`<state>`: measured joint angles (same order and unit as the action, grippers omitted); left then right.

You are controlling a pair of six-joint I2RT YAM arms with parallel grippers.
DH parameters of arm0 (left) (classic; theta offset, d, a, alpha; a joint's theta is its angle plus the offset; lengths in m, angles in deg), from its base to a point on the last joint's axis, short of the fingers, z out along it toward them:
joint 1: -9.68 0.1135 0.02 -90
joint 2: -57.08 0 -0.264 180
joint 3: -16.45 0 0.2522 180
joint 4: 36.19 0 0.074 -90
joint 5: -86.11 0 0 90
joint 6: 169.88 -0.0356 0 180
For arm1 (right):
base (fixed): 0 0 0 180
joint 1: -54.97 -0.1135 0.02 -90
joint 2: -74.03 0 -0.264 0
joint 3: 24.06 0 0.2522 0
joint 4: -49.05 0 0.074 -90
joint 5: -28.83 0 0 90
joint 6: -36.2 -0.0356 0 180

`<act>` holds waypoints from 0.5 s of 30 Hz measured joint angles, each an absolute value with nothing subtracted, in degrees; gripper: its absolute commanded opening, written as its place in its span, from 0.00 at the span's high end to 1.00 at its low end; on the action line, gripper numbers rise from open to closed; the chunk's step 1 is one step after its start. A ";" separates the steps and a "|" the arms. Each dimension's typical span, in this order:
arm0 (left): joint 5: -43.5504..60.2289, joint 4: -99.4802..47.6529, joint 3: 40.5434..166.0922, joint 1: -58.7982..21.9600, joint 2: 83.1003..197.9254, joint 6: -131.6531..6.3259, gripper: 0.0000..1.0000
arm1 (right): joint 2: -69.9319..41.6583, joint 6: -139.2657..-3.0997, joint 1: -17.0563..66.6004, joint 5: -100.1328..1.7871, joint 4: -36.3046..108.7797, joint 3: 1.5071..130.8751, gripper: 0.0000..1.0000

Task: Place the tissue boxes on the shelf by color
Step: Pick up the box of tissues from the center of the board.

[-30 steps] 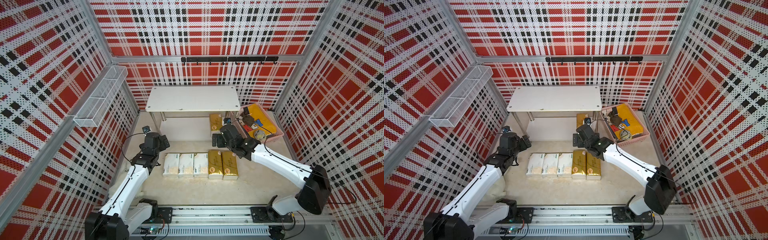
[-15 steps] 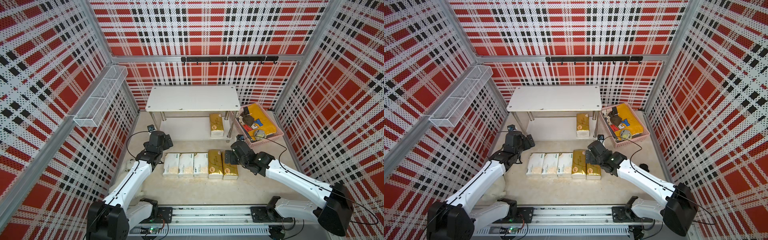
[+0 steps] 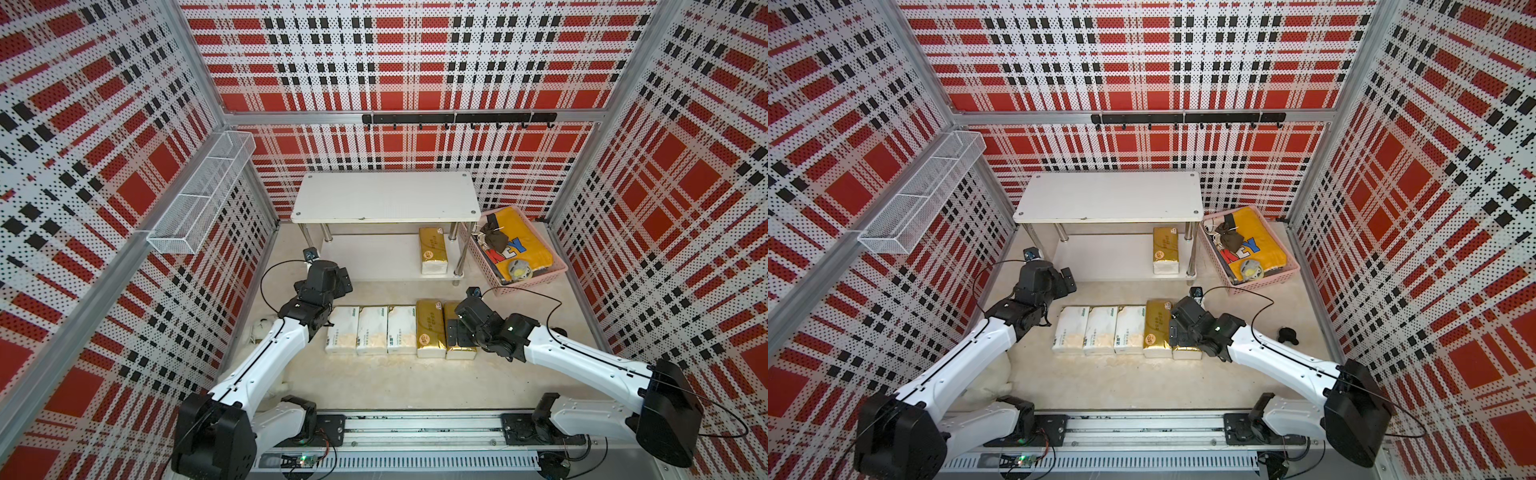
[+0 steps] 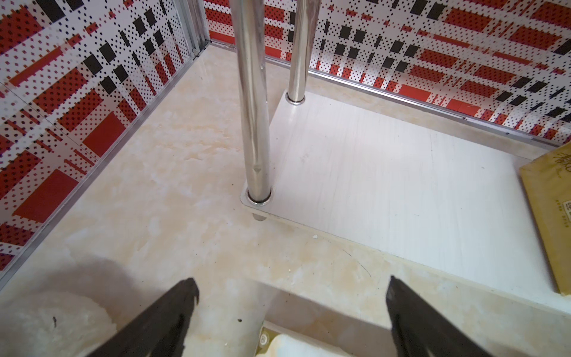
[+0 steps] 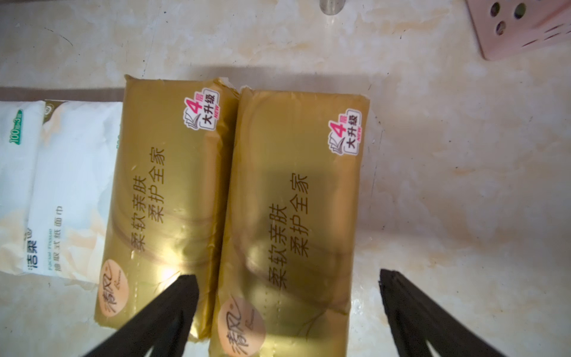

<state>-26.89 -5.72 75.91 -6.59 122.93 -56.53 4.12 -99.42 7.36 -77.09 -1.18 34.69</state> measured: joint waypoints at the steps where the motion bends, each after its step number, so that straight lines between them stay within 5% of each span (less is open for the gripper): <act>1: -26.92 -5.72 75.91 -6.59 122.84 -56.51 0.00 | 3.81 -99.60 7.34 -76.99 -1.12 34.34 0.00; 15: -27.07 -5.74 75.73 -6.53 122.16 -56.44 0.00 | 2.04 -100.50 7.01 -76.88 1.14 32.92 0.00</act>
<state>-27.07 -5.74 75.73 -6.53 122.16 -56.44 2.04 -100.50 7.01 -76.88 1.14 32.92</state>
